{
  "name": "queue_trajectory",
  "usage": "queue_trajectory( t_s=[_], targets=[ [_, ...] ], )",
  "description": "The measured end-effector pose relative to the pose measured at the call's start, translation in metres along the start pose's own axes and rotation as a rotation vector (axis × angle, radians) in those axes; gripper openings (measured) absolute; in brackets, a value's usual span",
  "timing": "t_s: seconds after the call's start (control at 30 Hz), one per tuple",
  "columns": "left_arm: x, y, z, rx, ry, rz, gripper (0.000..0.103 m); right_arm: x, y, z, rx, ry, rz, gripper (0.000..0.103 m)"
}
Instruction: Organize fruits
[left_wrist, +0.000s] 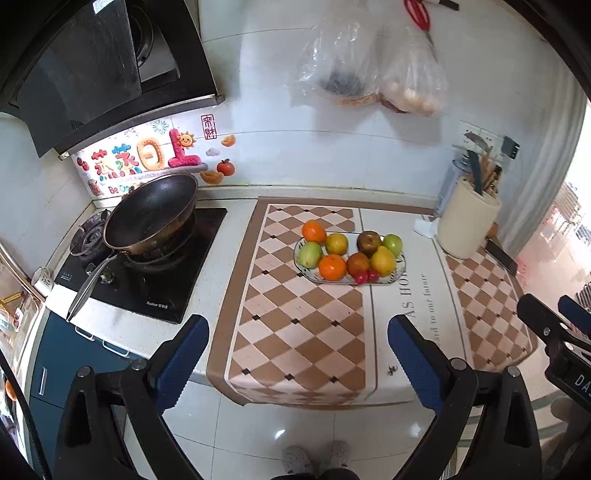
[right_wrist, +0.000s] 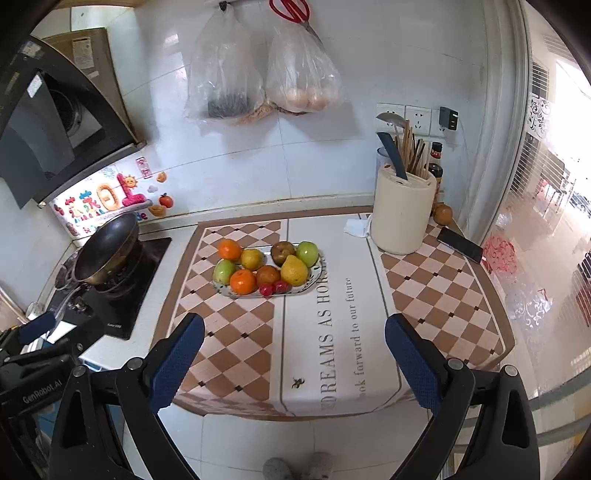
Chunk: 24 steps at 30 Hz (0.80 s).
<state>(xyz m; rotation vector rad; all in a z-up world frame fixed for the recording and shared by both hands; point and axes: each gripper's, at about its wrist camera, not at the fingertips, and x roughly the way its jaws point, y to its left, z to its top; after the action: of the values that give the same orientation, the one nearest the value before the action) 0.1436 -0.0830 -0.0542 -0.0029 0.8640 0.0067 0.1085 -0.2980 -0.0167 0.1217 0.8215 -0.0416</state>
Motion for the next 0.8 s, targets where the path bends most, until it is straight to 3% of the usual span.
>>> queue_trajectory(
  t_s=[0.43,0.8],
  targets=[
    [0.046,-0.007,0.018,0.003,0.022,0.044,0.100,0.060,-0.002,0.019,-0.012,0.038,-0.042,0.100],
    [0.059,-0.009,0.021,0.008,0.047,0.042,0.100,0.071,0.001,0.022,-0.024,0.045,-0.048,0.100]
  ],
)
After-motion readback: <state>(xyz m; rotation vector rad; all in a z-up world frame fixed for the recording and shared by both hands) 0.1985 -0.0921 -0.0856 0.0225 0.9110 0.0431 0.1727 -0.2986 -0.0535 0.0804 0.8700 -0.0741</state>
